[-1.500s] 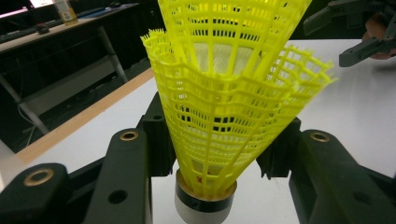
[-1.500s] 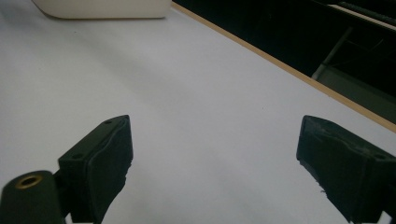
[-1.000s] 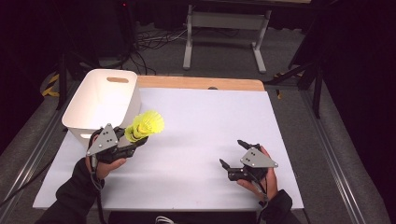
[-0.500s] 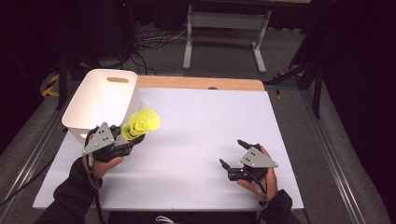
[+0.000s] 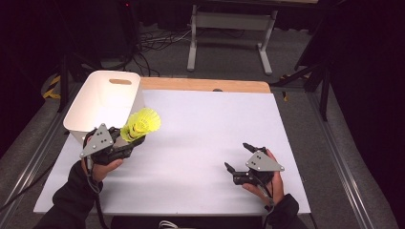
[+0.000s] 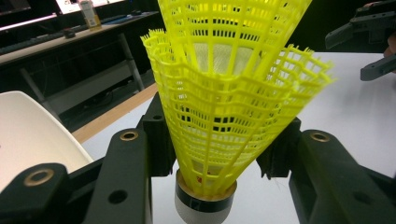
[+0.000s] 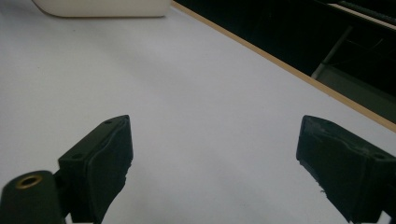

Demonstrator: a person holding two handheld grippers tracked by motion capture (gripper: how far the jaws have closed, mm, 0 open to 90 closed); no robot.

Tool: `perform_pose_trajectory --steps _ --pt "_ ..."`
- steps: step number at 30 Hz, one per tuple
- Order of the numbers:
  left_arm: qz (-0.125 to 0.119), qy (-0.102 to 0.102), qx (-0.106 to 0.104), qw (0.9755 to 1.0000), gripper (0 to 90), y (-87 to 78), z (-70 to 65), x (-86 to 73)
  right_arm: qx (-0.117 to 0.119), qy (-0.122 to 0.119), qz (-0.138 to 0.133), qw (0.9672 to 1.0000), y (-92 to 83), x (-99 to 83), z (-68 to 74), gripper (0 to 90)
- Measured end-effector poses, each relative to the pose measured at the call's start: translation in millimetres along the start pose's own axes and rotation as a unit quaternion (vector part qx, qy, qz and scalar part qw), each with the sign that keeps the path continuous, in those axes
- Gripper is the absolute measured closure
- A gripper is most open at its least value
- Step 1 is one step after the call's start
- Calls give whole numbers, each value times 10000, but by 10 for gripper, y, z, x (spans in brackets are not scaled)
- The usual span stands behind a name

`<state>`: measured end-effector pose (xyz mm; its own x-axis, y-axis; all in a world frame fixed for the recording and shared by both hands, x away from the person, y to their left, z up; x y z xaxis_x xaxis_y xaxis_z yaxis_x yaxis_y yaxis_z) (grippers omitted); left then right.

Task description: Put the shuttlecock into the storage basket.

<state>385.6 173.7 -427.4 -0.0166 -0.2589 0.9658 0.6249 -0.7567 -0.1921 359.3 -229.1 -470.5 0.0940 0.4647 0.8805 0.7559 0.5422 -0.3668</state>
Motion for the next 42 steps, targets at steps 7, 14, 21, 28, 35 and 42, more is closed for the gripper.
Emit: perform_pose_trajectory --steps 7,14,21,28,35,42 --pt "-15 4 26 10000 554 -38 19 14 3 -2 10 10000 4 -1 2 114" --pt "-90 11 56 9999 554 -67 24 41 5 14 19 10000 6 -4 0 114" --pt "-138 15 104 9998 554 -112 41 67 -6 6 9 10000 1 -3 -4 115" --pt "-156 37 143 9998 554 -144 56 80 -7 0 9 10000 1 -2 -3 115" --pt "-211 27 192 9996 554 -178 76 95 -25 -4 5 10000 -3 -2 -8 115" --pt "-234 23 218 9995 554 -199 88 105 -33 -7 0 10000 -6 0 -9 115"
Point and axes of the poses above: each handheld gripper's, and its own axes: y roughly forward along the jaws, x roughly out of its top, z roughly to its left, the point moved 4 cm from there along y, roughly forward along the jaws
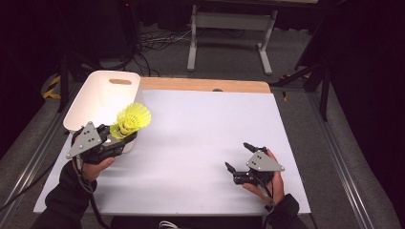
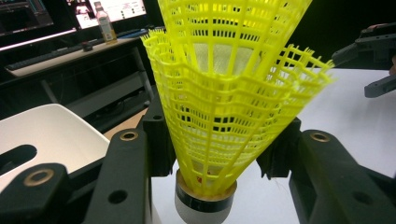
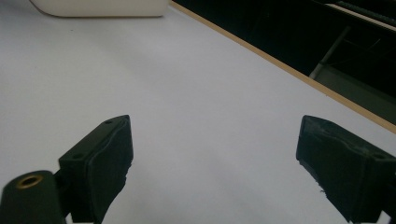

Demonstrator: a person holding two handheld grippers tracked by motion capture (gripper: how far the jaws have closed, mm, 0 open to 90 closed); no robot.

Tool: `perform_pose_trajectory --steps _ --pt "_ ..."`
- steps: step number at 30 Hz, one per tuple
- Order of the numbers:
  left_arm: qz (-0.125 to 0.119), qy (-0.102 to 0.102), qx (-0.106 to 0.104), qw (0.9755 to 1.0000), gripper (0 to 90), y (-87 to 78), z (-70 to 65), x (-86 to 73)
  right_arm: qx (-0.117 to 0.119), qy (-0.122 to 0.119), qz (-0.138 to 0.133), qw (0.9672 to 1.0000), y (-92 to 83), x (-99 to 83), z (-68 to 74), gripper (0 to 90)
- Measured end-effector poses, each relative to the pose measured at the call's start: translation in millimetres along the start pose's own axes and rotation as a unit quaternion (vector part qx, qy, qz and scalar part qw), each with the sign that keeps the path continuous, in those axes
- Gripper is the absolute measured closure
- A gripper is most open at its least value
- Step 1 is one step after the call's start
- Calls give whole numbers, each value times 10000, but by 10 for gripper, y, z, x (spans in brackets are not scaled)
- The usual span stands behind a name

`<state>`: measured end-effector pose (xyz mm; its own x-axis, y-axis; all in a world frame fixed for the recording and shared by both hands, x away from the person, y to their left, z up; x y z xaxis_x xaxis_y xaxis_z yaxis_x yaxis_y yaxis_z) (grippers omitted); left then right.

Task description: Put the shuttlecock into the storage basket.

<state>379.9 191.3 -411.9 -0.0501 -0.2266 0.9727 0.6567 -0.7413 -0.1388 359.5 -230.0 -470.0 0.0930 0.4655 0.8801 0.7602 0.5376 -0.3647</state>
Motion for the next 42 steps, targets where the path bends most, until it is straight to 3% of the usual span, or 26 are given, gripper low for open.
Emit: perform_pose_trajectory --steps 42 --pt "-185 -134 181 9996 556 -132 88 71 52 -7 26 10000 20 0 21 115"
Point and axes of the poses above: each handheld gripper's, and its own axes: y roughly forward along the jaws, x roughly out of its top, z roughly to its left, the point moved 4 cm from there along y, roughly forward along the jaws
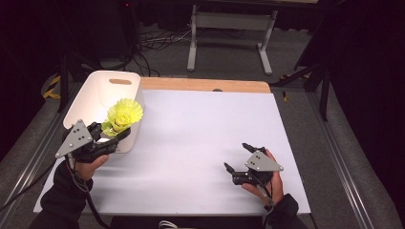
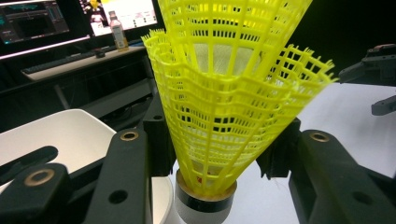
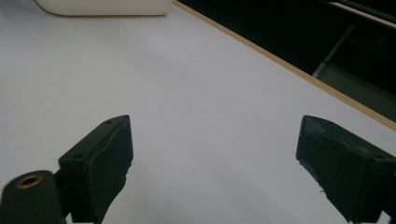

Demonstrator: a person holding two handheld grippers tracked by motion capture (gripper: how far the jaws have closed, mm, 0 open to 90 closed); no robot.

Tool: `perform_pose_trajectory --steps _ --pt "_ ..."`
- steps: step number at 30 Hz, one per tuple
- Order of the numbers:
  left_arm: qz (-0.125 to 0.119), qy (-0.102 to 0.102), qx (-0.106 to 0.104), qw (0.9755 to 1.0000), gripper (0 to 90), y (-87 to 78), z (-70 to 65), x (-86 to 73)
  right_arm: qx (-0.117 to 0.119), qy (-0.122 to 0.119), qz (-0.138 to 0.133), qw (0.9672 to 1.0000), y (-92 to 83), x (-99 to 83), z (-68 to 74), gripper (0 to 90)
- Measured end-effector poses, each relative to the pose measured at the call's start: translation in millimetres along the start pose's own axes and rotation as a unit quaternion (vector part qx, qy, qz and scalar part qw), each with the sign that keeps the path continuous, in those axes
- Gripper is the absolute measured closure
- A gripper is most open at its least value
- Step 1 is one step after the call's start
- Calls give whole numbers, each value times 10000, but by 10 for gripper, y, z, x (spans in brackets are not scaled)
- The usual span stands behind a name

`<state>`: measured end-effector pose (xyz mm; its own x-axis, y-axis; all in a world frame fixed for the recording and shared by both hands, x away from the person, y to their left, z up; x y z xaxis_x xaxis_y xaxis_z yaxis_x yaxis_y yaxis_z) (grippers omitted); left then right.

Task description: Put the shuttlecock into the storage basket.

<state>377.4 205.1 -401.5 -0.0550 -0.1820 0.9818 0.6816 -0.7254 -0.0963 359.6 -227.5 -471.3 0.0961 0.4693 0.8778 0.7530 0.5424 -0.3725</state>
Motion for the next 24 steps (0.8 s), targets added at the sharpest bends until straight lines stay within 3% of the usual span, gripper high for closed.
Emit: perform_pose_trajectory --steps 24 --pt "-13 -82 109 9999 555 -27 122 36 -12 17 22 10000 7 -15 -11 115"
Point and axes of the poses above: each handheld gripper's, and its own axes: y roughly forward along the jaws, x roughly out of its top, z roughly to its left, the point moved 4 cm from there along y, roughly forward along the jaws
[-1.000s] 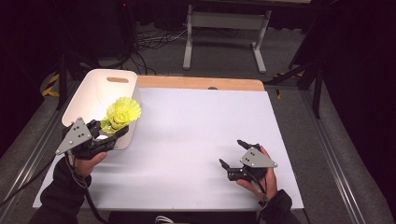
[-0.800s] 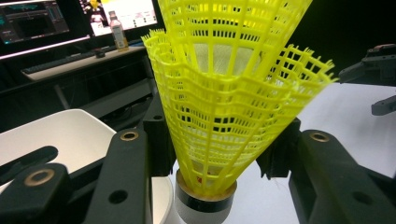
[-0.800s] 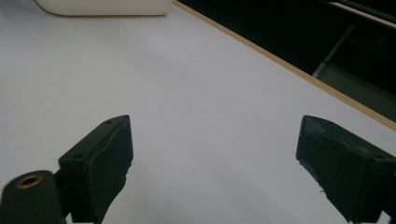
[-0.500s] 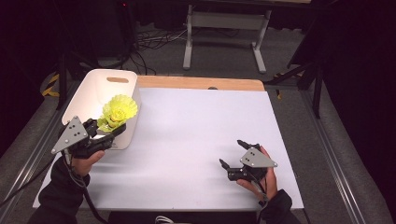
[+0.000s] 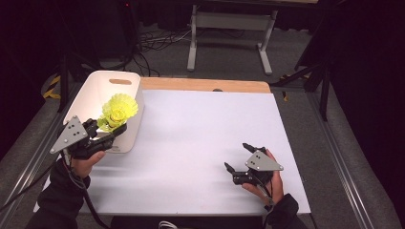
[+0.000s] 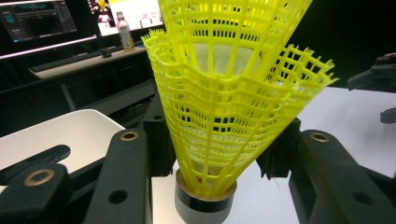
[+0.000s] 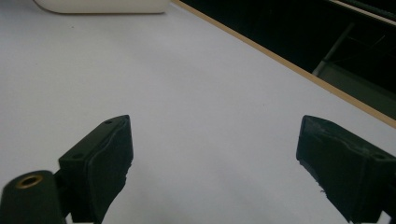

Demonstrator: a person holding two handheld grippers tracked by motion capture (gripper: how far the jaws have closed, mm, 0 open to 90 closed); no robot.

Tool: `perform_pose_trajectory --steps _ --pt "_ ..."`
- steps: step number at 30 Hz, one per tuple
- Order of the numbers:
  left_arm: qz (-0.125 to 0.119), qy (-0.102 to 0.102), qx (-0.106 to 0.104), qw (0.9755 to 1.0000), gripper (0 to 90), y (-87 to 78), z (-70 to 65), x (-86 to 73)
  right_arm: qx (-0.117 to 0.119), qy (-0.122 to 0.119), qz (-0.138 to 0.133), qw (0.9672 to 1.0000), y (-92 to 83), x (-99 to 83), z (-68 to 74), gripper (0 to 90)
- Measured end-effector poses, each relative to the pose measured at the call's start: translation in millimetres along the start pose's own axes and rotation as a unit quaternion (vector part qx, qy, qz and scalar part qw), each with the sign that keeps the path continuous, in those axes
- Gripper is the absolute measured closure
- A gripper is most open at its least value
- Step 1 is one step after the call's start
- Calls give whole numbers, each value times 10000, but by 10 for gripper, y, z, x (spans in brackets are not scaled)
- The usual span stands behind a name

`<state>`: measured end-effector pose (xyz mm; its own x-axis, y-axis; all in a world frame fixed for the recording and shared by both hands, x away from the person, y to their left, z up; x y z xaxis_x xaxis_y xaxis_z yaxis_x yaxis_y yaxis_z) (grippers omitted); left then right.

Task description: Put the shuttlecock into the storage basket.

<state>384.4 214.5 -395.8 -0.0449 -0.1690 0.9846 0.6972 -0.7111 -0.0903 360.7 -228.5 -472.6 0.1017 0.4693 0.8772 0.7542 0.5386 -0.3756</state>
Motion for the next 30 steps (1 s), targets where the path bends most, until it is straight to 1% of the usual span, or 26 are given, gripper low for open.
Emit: perform_pose_trajectory --steps 3,4,9,11,17,20,22,23,25,27,29,30 --pt "28 -23 -4 10000 555 3 26 -3 5 1 4 10000 2 -1 2 114" --pt "11 -95 15 10000 555 -1 56 -9 0 7 8 10000 3 -4 -1 114" --pt "-17 -161 64 9998 555 -12 113 -2 -12 36 17 10000 3 -11 -11 115" --pt "40 -149 92 9998 555 -8 142 5 -5 34 37 10000 7 -16 -11 115" --pt "55 -158 79 9998 555 2 187 42 -11 67 51 10000 10 -26 -21 115" --pt "215 -117 43 9997 555 38 211 55 -5 75 57 10000 12 -27 -21 114" --pt "276 -73 30 9996 554 58 213 66 -13 79 55 10000 13 -30 -24 113" --pt "267 -95 16 9996 554 74 213 74 -13 79 55 10000 13 -30 -24 113" --pt "292 -68 16 9995 554 90 221 84 -12 85 56 9999 13 -32 -27 113" --pt "277 -99 -3 9996 554 110 226 98 -10 93 57 9999 16 -33 -26 113" --pt "303 -66 15 9995 554 115 230 105 -10 76 59 10000 17 -34 -25 113" --pt "254 -110 6 9996 554 128 228 111 -8 76 59 10000 18 -35 -25 113"
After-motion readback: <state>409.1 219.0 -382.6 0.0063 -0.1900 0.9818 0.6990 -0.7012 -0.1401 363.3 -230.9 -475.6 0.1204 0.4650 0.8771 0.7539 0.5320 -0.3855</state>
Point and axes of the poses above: each handheld gripper's, and its own axes: y roughly forward along the jaws, x roughly out of its top, z roughly to its left, the point moved 4 cm from there along y, roughly forward along the jaws
